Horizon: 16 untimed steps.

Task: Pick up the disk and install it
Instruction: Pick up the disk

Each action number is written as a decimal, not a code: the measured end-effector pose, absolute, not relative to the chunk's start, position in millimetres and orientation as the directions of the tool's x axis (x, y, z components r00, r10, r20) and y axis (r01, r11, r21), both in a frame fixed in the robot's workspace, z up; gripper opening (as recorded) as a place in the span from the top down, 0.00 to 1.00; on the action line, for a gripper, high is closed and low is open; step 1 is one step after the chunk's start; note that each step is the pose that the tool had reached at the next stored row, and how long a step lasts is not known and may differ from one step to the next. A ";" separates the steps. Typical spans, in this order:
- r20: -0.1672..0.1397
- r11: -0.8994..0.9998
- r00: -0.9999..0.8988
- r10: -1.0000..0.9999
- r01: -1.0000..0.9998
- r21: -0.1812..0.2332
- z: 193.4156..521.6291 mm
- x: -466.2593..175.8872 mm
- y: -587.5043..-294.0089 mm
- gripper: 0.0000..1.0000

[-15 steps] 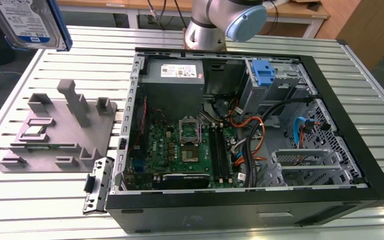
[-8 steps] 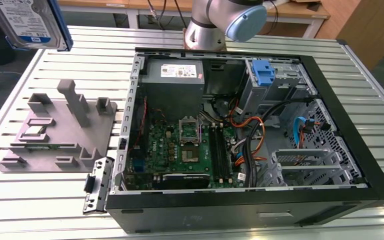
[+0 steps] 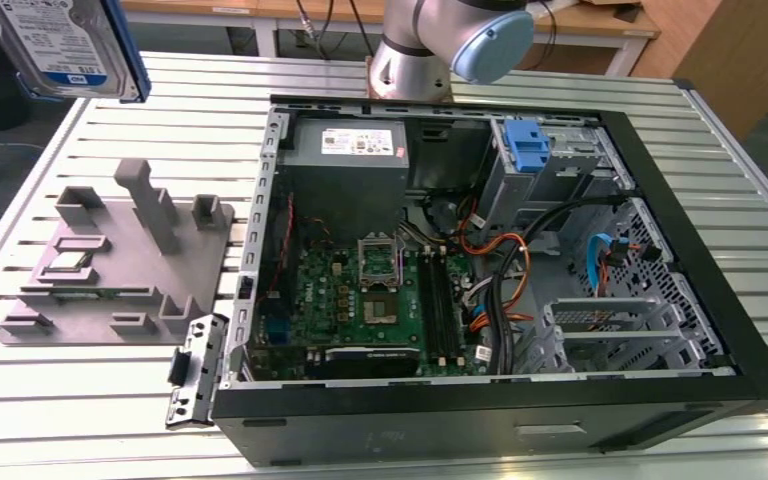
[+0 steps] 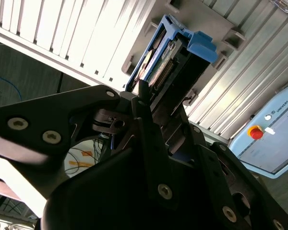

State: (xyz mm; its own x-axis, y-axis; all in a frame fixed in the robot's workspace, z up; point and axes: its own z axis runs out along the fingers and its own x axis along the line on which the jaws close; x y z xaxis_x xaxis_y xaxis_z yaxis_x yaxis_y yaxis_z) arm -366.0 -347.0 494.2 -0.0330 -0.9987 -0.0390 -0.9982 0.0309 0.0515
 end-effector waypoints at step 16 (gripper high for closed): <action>-0.039 0.031 -0.033 -0.999 -0.998 0.052 494.2 -354.3 -346.4 0.65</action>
